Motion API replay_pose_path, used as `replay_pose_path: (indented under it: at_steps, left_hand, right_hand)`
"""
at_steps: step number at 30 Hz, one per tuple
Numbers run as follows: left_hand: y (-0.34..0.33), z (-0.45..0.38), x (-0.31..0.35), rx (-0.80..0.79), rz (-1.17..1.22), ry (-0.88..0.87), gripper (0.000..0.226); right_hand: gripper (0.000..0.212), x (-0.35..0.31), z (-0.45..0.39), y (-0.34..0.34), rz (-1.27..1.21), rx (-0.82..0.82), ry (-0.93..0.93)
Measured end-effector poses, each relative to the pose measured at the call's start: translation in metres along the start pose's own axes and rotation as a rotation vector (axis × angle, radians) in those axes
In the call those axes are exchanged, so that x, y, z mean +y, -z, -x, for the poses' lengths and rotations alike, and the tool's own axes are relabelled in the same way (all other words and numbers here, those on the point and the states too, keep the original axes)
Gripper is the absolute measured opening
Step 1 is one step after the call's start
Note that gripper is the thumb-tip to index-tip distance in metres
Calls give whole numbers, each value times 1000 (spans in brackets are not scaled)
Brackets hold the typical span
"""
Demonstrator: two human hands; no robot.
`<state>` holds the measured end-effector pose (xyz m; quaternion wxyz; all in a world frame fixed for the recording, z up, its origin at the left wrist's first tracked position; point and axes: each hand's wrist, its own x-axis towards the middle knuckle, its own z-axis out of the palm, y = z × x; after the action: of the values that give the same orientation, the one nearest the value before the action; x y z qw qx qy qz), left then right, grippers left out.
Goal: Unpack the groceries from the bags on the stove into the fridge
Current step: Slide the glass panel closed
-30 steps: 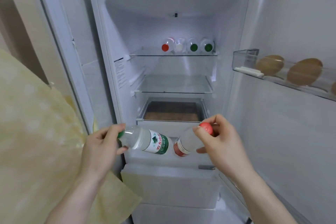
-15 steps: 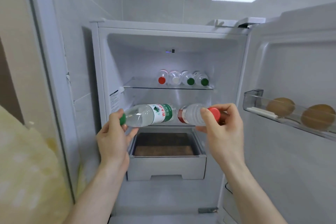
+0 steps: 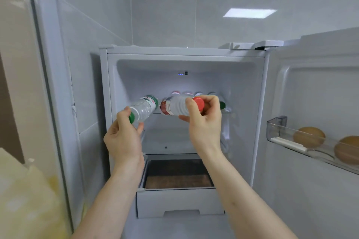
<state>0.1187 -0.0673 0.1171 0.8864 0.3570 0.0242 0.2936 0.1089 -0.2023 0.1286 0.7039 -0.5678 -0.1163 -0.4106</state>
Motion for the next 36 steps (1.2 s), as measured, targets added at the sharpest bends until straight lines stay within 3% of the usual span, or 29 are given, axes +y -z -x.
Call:
replay_pose_path:
  at_steps: [10, 19, 26, 29, 32, 36]
  left_hand:
    - [-19, -36, -32, -3, -179, -98, 21]
    - [-23, -72, -54, -100, -525, -84, 34]
    - [-27, -111, -75, -274, -641, 213, 47]
    - [-30, -120, -78, -295, -698, 250, 56]
    - [-30, -125, -82, -323, -828, 152, 58]
    - [-22, -123, -84, -314, -1008, -174, 53]
  right_hand:
    - [17, 55, -42, -47, 72, -17, 18]
    - [24, 116, -54, -35, 469, -285, 9]
    - [17, 124, -82, -29, 733, -386, 38]
    - [21, 126, -93, -34, 857, -409, 41]
    - [23, 130, -104, -40, 921, -401, 40]
    - [22, 139, -114, -45, 1022, -425, 96]
